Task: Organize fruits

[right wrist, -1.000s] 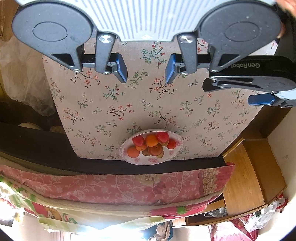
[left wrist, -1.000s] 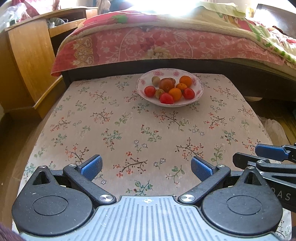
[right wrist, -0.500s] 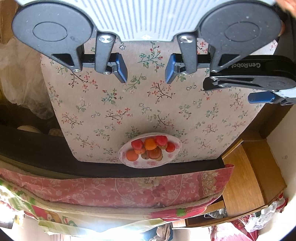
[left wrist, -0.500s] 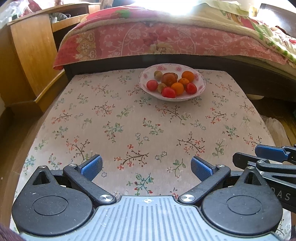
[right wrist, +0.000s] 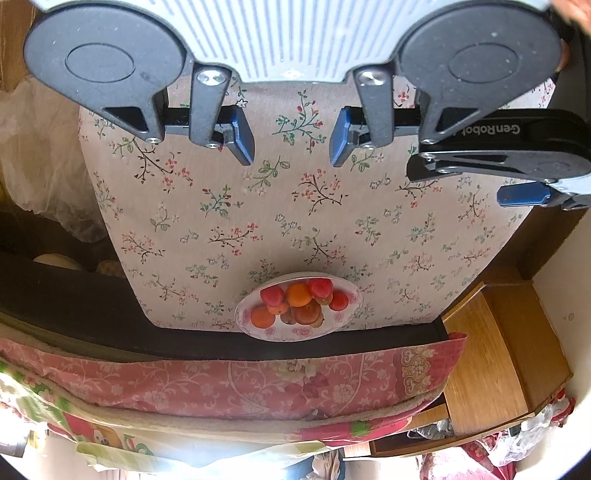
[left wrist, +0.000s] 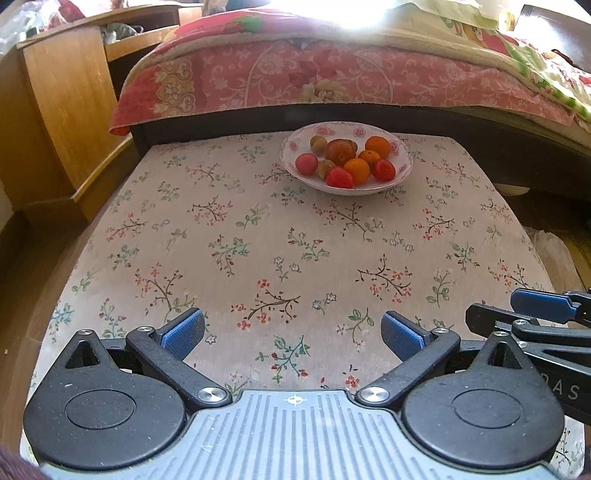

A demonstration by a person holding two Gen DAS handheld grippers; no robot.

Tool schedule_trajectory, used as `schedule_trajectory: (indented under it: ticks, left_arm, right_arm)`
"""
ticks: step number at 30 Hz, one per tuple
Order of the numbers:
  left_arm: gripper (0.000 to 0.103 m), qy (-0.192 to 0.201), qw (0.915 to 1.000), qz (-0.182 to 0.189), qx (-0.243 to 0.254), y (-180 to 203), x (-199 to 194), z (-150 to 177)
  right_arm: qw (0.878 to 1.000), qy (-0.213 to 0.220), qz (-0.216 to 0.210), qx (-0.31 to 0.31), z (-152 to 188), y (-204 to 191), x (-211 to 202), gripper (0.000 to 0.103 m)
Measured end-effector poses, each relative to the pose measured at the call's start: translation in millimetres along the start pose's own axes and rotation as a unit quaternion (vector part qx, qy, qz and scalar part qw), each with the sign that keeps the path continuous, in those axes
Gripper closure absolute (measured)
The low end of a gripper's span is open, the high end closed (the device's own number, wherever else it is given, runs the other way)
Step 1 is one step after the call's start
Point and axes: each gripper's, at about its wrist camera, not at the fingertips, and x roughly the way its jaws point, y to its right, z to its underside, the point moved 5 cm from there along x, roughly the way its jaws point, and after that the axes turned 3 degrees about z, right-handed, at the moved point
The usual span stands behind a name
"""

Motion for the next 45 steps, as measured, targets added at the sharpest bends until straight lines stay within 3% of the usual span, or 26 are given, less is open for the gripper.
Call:
schedule_trajectory:
  ticks: [45]
  left_arm:
    - [0.001, -0.008, 0.9999, -0.011, 0.006, -1.0, -4.7, 11.9]
  right_arm:
    - [1.000, -0.007, 0.001, -0.002, 10.1, -3.7, 0.0, 0.056]
